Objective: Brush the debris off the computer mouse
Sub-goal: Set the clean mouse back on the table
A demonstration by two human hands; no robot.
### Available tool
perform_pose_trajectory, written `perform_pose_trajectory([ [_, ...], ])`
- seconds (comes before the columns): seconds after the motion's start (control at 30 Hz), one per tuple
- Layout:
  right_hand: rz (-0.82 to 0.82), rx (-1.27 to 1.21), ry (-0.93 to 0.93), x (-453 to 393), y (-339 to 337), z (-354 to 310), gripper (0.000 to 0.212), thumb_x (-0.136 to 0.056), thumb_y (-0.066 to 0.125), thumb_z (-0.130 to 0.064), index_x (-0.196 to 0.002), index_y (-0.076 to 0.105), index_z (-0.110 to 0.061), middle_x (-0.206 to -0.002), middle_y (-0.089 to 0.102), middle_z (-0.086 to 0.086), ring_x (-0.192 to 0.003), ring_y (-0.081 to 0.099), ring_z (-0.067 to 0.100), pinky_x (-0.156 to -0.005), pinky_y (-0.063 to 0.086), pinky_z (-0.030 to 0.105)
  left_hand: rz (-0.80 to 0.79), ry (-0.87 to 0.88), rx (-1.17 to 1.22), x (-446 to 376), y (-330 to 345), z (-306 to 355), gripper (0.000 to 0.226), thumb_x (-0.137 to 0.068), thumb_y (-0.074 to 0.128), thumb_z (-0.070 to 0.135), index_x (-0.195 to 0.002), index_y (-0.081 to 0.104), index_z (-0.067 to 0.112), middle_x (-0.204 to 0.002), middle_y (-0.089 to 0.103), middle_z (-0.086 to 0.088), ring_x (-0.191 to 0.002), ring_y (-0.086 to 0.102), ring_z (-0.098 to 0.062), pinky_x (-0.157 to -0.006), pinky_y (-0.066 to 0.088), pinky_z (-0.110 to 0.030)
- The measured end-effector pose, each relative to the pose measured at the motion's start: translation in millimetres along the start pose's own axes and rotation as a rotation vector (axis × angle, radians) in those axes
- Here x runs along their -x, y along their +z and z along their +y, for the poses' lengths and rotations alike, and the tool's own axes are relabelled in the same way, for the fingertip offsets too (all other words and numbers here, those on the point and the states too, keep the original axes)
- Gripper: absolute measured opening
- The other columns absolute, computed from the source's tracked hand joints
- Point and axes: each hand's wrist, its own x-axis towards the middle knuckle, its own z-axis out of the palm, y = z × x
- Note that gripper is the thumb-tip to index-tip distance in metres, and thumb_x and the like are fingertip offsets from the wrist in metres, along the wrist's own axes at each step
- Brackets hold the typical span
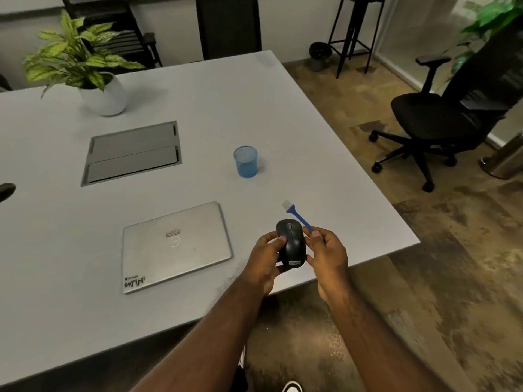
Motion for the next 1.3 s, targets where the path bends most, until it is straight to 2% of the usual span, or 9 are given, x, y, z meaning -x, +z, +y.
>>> perform_pose_trajectory([
  [0.17,0.018,0.044,0.03,-40,36,13,0.014,-0.103,0.049,-0.025,-0.105,0.063,-0.025,-0.108,0.07,0.002,-0.106,0.065,0.026,-0.098,0.053,0.051,0.002,-0.04,-0.021,-44,-20,13,0.033,-0.093,0.052,0.009,-0.125,0.052,0.016,-0.115,0.065,-0.016,-0.101,0.067,-0.029,-0.071,0.06,-0.038],
  [0.27,0.02,0.037,0.06,-66,54,21,0.015,-0.103,0.05,-0.025,-0.109,0.064,-0.021,-0.111,0.071,0.004,-0.107,0.065,0.027,-0.098,0.052,0.051,0.025,-0.047,-0.057,-76,-31,18,0.032,-0.094,0.054,0.012,-0.125,0.053,0.018,-0.113,0.067,-0.014,-0.101,0.067,-0.027,-0.068,0.06,-0.034],
  [0.6,0.043,0.132,0.093,-150,102,56,0.018,-0.102,0.051,-0.022,-0.11,0.065,-0.015,-0.11,0.071,0.009,-0.103,0.066,0.028,-0.093,0.055,0.05,0.173,-0.023,-0.295,-174,-50,12,0.037,-0.093,0.057,0.019,-0.13,0.055,0.013,-0.122,0.064,-0.012,-0.105,0.063,-0.027,-0.088,0.056,-0.039],
  [0.7,0.05,0.174,0.087,-167,111,69,0.017,-0.102,0.051,-0.023,-0.108,0.065,-0.015,-0.103,0.069,0.004,-0.099,0.066,0.027,-0.091,0.057,0.046,0.212,-0.029,-0.323,-194,-53,8,0.037,-0.093,0.058,0.018,-0.13,0.057,0.01,-0.121,0.065,-0.013,-0.101,0.066,-0.029,-0.087,0.058,-0.039],
  [0.87,0.04,0.226,0.089,-186,121,82,0.011,-0.101,0.053,-0.022,-0.103,0.063,-0.02,-0.101,0.068,0.003,-0.097,0.065,0.026,-0.09,0.056,0.044,0.295,-0.006,-0.388,-214,-59,1,0.032,-0.089,0.06,0.02,-0.119,0.066,0.012,-0.106,0.071,-0.008,-0.092,0.068,-0.025,-0.081,0.06,-0.037],
  [1.0,0.037,0.285,0.081,-194,125,89,0.02,-0.102,0.052,-0.024,-0.112,0.066,-0.013,-0.106,0.068,0.005,-0.096,0.064,0.024,-0.088,0.056,0.039,0.302,0.006,-0.49,-222,-61,-2,0.034,-0.09,0.059,0.024,-0.121,0.066,0.012,-0.111,0.071,-0.011,-0.097,0.067,-0.028,-0.09,0.056,-0.043],
  [1.17,0.016,0.318,0.075,-200,126,96,0.025,-0.102,0.052,-0.024,-0.118,0.066,-0.009,-0.108,0.068,0.006,-0.097,0.063,0.024,-0.087,0.054,0.034,0.294,0.027,-0.591,-227,-63,-5,0.032,-0.091,0.058,0.026,-0.118,0.068,0.011,-0.107,0.072,-0.009,-0.093,0.067,-0.026,-0.089,0.056,-0.04],
  [1.3,0.011,0.312,0.066,-208,126,97,0.026,-0.102,0.052,-0.023,-0.118,0.066,-0.008,-0.109,0.068,0.007,-0.098,0.064,0.025,-0.091,0.056,0.04,0.306,0.035,-0.625,-235,-61,-4,0.036,-0.091,0.059,0.027,-0.122,0.065,0.01,-0.114,0.07,-0.01,-0.099,0.067,-0.026,-0.092,0.055,-0.039],
])
